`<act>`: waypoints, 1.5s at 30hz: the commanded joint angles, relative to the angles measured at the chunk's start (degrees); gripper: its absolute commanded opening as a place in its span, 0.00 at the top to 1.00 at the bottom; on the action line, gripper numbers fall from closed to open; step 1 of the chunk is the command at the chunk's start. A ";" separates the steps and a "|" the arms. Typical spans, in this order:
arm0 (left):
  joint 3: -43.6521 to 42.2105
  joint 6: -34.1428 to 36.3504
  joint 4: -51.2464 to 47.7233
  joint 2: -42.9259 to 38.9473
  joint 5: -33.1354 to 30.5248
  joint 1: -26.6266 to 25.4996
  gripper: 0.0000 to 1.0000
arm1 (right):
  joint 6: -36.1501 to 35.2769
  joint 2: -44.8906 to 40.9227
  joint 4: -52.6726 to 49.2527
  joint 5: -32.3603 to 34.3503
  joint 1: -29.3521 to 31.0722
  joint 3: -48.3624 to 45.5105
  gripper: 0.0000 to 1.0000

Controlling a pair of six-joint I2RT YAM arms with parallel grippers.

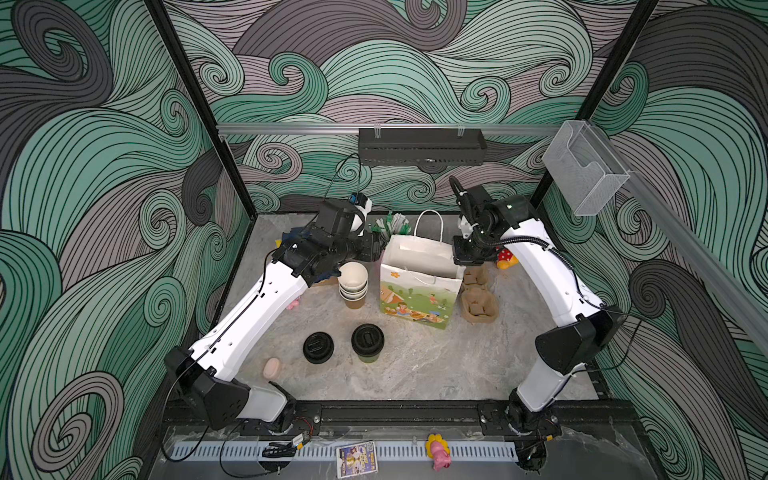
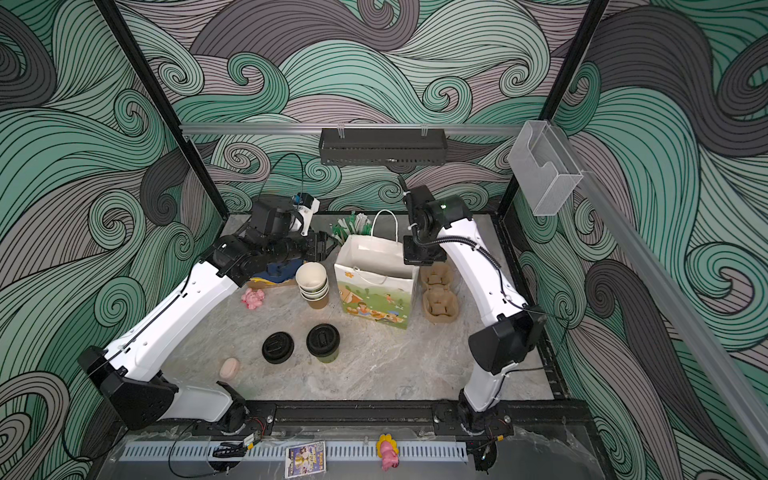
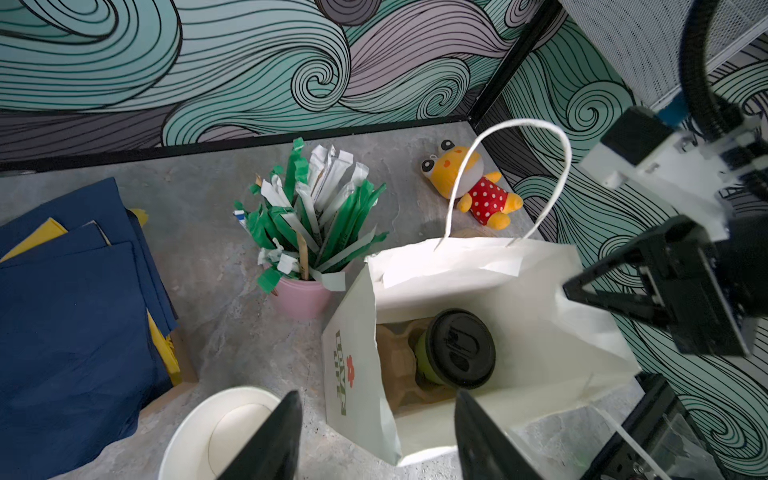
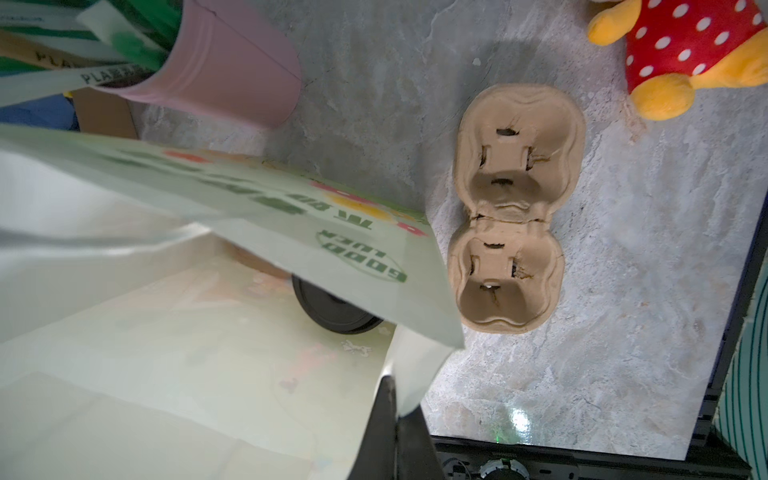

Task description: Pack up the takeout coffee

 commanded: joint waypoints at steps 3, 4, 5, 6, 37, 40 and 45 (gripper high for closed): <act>0.61 -2.85 -2.22 0.74 3.06 0.30 0.38 | -4.28 3.88 -3.56 2.83 -3.03 9.58 0.82; 0.82 -2.90 -2.18 0.74 2.99 0.30 0.38 | -4.11 4.77 -5.02 2.20 -3.16 12.37 0.76; 1.02 -2.90 -2.19 0.74 2.98 0.30 0.38 | -3.73 5.37 -6.32 1.27 -3.06 15.05 0.68; 1.29 -2.83 -2.24 0.73 2.76 0.30 0.38 | -3.04 5.63 -8.10 0.34 -3.08 17.62 0.58; 34.01 14.58 4.59 34.40 22.11 0.83 0.43 | 66.06 -31.65 26.97 -2.07 8.52 -29.44 0.33; 33.66 13.95 4.57 34.40 22.89 0.82 0.56 | 68.44 -30.47 28.35 -1.75 8.36 -31.46 0.35; 32.19 13.22 5.12 33.49 23.52 0.74 0.69 | 70.68 -28.85 30.49 -1.21 8.11 -33.65 0.41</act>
